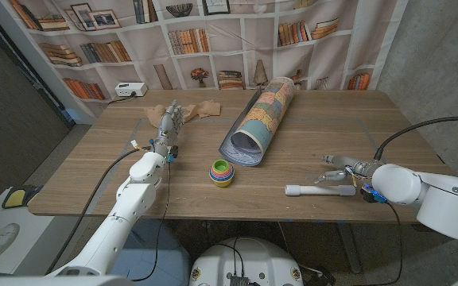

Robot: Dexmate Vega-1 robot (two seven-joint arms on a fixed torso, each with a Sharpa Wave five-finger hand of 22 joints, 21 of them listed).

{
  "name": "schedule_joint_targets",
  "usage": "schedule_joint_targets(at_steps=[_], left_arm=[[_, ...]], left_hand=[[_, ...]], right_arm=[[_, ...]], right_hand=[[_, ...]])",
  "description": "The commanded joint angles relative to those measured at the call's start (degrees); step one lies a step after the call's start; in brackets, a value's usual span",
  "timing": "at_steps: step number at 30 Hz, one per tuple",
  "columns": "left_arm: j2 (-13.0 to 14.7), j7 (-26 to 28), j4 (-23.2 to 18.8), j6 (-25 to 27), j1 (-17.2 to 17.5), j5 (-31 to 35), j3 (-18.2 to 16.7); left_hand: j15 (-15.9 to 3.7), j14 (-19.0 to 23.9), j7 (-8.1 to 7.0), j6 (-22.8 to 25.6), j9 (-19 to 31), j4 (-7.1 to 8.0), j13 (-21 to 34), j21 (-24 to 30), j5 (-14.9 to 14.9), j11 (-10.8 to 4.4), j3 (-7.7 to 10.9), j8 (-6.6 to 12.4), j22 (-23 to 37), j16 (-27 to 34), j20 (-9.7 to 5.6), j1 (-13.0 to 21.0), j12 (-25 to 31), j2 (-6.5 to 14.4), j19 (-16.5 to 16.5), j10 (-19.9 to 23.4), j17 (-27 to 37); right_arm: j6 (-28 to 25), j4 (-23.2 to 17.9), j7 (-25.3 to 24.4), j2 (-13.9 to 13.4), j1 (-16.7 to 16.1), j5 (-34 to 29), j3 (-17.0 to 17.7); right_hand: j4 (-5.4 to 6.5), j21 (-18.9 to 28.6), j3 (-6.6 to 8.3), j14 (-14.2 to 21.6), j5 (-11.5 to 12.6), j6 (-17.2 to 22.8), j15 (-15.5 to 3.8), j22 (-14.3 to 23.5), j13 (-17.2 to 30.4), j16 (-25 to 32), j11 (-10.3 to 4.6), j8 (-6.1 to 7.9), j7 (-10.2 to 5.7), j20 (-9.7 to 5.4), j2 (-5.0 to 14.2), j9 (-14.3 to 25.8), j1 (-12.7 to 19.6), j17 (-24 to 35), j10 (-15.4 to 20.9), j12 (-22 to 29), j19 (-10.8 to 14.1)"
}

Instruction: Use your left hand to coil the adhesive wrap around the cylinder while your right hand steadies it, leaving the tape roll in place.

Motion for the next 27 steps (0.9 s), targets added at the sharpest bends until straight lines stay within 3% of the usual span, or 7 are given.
schedule_joint_targets(at_steps=[1,5,12,17,20,27], left_arm=[[0.2,0.3,-0.8,0.1,0.5,0.2,0.2],[0.4,0.5,-1.4,0.5,0.9,0.2,0.2],[0.6,0.7,-2.0,0.7,1.0,0.4,0.3],[0.6,0.7,-2.1,0.7,0.9,0.5,0.6],[0.6,0.6,-2.2,0.9,0.9,0.5,0.8],[0.4,0.4,-1.9,0.8,0.6,0.5,1.0]], left_hand=[[-0.38,-0.3,0.15,0.5,0.3,-0.26,0.2,0.4,0.0,-0.20,0.03,0.00,0.3,0.4,0.15,0.1,0.2,0.4,-0.2,0.6,0.3],[-0.40,-0.3,0.06,0.5,0.3,-0.26,0.2,0.4,0.0,0.02,0.01,-0.02,0.3,0.4,0.17,0.1,0.3,0.4,-0.2,0.7,0.3],[-0.41,-0.2,0.07,0.6,0.3,-0.27,0.2,0.4,0.0,-0.10,-0.01,-0.03,0.3,0.4,0.16,0.0,0.2,0.4,-0.2,0.7,0.3],[-0.40,-0.2,0.13,0.6,0.3,-0.27,0.2,0.4,0.0,-0.12,-0.01,-0.03,0.3,0.4,0.19,0.0,0.2,0.4,-0.2,0.7,0.3],[-0.43,-0.2,0.09,0.6,0.3,-0.27,0.3,0.4,0.0,-0.05,-0.01,-0.03,0.3,0.4,0.18,0.0,0.2,0.3,-0.2,0.7,0.3],[-0.34,-0.2,0.11,0.6,0.3,-0.28,0.2,0.4,0.0,-0.19,-0.01,-0.04,0.3,0.4,0.17,0.0,0.2,0.3,-0.2,0.6,0.3]], right_arm=[[-2.1,-1.3,1.2,-2.0,1.0,0.1,-1.2],[-2.5,-1.5,1.4,-2.5,1.0,0.3,-1.3],[-3.7,-2.0,2.1,-3.5,2.4,0.6,-2.6],[-4.6,-2.4,2.4,-4.3,2.8,0.7,-3.2],[-5.3,-2.7,2.4,-4.6,2.9,0.9,-3.1],[-7.5,-3.7,2.9,-5.6,4.9,0.8,-5.0]], right_hand=[[0.06,0.0,0.60,-0.7,-0.1,-1.2,-0.48,0.2,0.1,0.0,-1.11,-0.12,-0.14,-0.02,0.25,0.3,1.1,0.1,-0.3,0.1,-0.1],[-0.05,0.0,1.05,-0.9,-0.2,-1.8,-2.36,0.2,0.1,0.1,-2.29,0.06,-0.35,-0.11,0.44,0.4,2.3,0.1,-0.3,0.2,-0.3],[-0.13,0.0,1.38,-1.0,-0.2,-2.0,-2.09,0.2,0.1,0.1,-2.40,0.23,-0.38,-0.29,0.61,0.4,3.0,0.1,-0.7,0.1,-0.4],[-0.23,0.1,1.92,-1.3,-0.2,0.4,-2.37,0.1,0.2,0.1,-2.35,1.28,-0.92,-1.03,0.76,0.4,4.5,0.0,-0.9,0.2,-0.5],[-0.22,-0.1,2.19,-2.8,-0.2,0.9,-2.39,0.1,0.2,-0.4,-2.35,1.38,-1.02,-2.41,0.70,0.4,5.4,0.0,-1.1,0.2,-1.2],[-0.21,-0.1,2.37,-2.9,-0.2,1.2,-2.66,0.1,0.2,-0.3,-2.31,1.44,-1.01,-3.12,0.74,0.4,5.9,0.0,-1.2,0.3,-1.4]])
